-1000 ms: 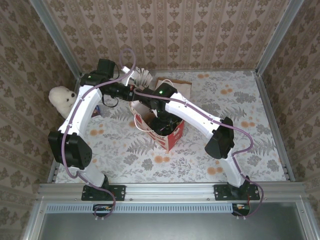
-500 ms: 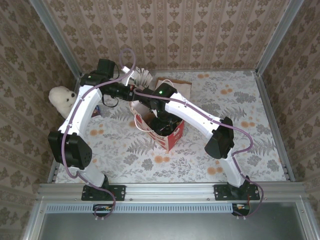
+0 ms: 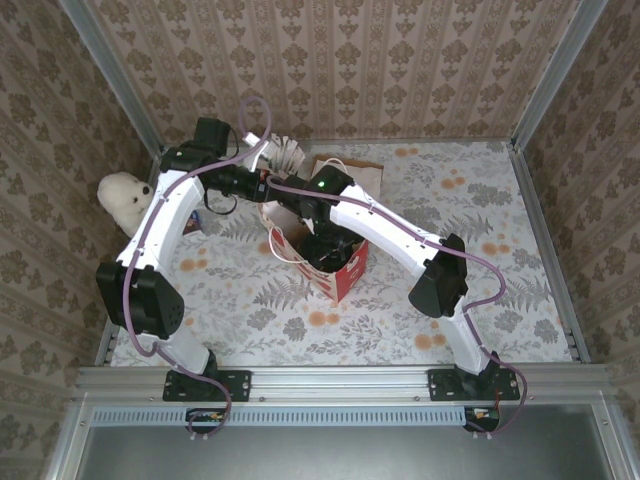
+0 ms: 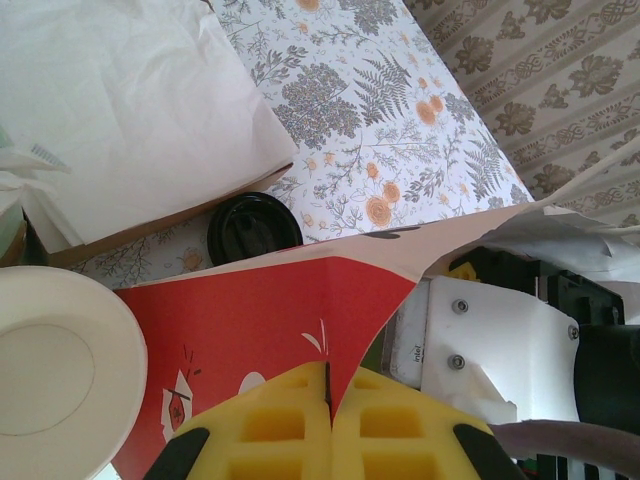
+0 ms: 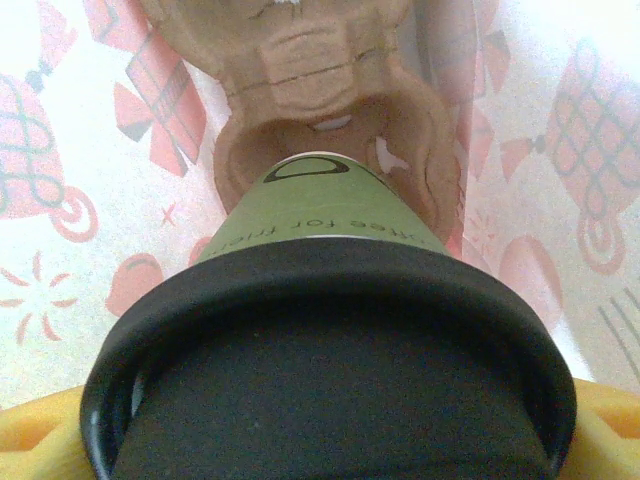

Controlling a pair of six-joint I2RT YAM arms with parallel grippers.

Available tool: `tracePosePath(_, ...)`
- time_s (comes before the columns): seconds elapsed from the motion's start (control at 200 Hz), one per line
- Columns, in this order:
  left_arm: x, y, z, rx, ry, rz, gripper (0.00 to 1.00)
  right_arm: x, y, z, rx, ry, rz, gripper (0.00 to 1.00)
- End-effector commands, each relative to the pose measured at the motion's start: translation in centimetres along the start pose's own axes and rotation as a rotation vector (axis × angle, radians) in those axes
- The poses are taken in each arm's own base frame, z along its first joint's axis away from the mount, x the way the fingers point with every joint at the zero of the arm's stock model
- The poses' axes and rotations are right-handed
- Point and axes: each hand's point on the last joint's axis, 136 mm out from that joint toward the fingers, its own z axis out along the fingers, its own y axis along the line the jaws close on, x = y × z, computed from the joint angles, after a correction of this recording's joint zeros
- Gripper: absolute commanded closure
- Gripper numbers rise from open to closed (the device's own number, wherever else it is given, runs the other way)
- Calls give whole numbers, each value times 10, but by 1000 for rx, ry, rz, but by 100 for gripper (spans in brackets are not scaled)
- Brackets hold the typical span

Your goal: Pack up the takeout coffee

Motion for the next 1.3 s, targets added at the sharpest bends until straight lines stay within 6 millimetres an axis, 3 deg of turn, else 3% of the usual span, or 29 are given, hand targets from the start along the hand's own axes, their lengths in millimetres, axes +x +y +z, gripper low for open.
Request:
tracePosePath(0.0,-3,-11,-2,36,-19,25,100,30,-16,-5,75,126,-15,44)
tracePosePath(1.295,0,-10,-1,36,-15,1,100,19,-14,3,65,61,-21,44)
